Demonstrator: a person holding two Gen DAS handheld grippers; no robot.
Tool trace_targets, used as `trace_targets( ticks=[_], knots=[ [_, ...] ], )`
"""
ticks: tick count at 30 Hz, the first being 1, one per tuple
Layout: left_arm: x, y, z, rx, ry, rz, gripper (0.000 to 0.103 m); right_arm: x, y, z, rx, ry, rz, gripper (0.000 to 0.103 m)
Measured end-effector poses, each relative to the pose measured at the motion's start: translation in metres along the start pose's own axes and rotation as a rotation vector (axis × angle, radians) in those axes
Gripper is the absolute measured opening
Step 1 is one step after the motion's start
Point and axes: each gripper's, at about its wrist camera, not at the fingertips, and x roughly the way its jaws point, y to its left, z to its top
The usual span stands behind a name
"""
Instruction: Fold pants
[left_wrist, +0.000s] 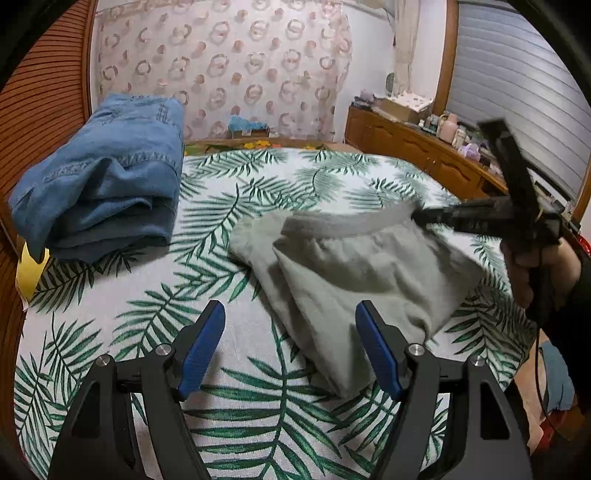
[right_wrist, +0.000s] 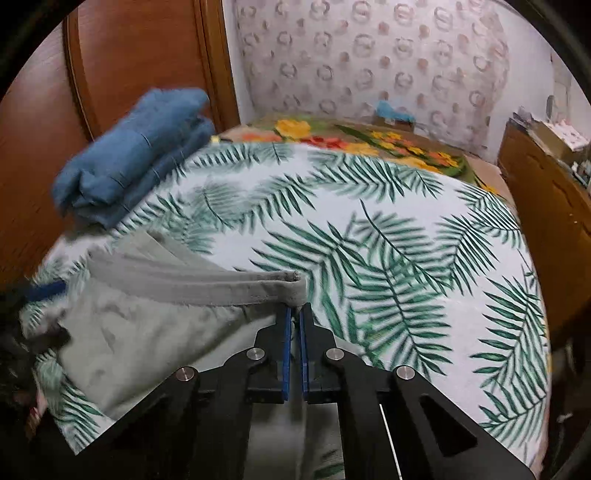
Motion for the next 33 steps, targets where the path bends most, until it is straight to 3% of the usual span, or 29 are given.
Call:
trace_targets(
  ticks=[3,10,15,21,33],
  knots=[
    [0.001,0.0,0.005,0.008,-0.007,-0.013,0.074,0.0,0.0,0.001,0.001,-0.003,0.003,0.006],
    [0.019,0.003,0.023,0.026,0.021,-0.063,0.049,-0.025,0.001,-0.011,0.037,-0.037,0.008,0.024],
    [0.04,0.001,0.035,0.054,0.063,-0.036,0.048,-0.039,0.003,-0.031,0.024,-0.055,0.017,0.029],
    [0.068,0.001,0.042,0.064,0.144,0.049,0.049,-0.041,0.006,-0.036,-0.003,-0.045,0.002,0.03],
    [0.072,0.006,0.042,0.041,0.154,0.042,0.049,-0.02,0.001,-0.001,0.019,-0.027,0.033,0.03]
  ],
)
